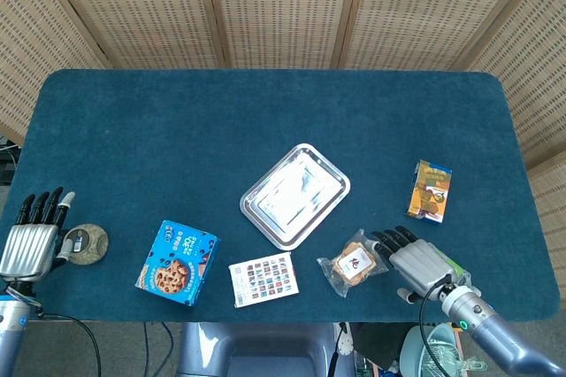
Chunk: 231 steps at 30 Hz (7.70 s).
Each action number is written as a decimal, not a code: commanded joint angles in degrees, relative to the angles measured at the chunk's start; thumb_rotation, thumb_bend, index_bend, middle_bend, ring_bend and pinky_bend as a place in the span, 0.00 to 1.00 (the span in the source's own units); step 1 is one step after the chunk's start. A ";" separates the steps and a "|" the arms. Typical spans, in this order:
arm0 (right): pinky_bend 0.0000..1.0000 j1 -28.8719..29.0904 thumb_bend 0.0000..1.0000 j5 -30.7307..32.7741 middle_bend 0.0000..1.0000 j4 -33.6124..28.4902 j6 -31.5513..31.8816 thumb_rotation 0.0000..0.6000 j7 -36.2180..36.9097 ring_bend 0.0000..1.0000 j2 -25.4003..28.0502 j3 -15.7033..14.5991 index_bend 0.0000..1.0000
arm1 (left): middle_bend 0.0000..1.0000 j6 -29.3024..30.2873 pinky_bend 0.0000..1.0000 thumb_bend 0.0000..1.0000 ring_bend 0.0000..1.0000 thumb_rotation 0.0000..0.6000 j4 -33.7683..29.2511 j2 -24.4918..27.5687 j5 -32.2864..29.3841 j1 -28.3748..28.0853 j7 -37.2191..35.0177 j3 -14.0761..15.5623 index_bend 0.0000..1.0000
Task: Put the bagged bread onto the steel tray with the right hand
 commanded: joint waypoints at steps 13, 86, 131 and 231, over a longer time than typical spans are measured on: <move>0.00 2.15 0.31 10.68 0.00 -6.07 7.25 1.00 -16.69 0.00 -8.22 -2.52 0.00 | 0.00 0.80 0.00 0.42 0.00 1.00 -1.08 0.17 1.69 0.01 0.24 0.52 0.00; 0.17 7.20 0.34 7.40 0.29 16.15 7.72 1.00 -4.57 0.11 -27.74 -5.37 0.17 | 0.00 0.03 0.00 0.42 0.00 1.00 -0.75 0.61 2.36 0.17 -1.85 1.18 0.00; 0.23 15.18 0.34 19.95 0.42 5.00 9.58 1.00 -21.41 0.17 -23.48 0.48 0.37 | 0.00 -0.66 0.00 0.42 0.00 1.00 -0.76 0.61 2.37 0.01 -2.14 1.36 0.00; 0.00 58.70 0.32 56.43 0.00 27.40 -6.21 1.00 -10.21 0.00 -28.57 -3.83 0.02 | 0.00 -2.81 0.00 0.43 0.00 1.00 1.23 3.07 0.42 0.77 -11.67 1.17 0.00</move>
